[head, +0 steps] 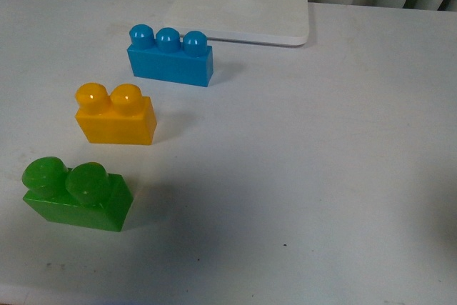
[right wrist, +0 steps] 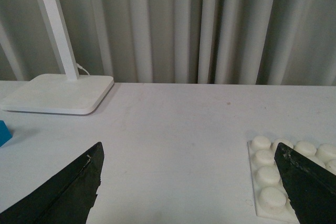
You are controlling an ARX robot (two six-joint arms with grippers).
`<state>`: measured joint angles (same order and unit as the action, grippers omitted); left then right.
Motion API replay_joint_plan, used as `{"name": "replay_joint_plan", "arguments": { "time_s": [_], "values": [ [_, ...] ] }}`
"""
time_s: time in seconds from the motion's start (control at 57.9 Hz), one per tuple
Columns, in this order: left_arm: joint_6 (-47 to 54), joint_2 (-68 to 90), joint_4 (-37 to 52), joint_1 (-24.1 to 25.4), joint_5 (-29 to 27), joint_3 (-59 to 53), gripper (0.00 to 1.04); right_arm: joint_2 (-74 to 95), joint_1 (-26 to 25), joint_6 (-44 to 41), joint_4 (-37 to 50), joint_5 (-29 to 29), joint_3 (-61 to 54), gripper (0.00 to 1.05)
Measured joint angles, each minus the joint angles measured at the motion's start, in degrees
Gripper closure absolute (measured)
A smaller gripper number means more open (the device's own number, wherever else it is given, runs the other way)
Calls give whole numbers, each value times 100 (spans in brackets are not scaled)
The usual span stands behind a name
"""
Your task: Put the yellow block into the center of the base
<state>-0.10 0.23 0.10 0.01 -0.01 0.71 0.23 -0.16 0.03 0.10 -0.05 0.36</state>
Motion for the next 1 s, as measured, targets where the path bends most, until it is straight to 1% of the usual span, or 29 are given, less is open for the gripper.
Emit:
{"name": "replay_joint_plan", "arguments": {
  "time_s": [1.002],
  "values": [
    [0, 0, 0, 0, 0, 0, 6, 0, 0, -2, 0, 0, 0, 9]
  ]
}}
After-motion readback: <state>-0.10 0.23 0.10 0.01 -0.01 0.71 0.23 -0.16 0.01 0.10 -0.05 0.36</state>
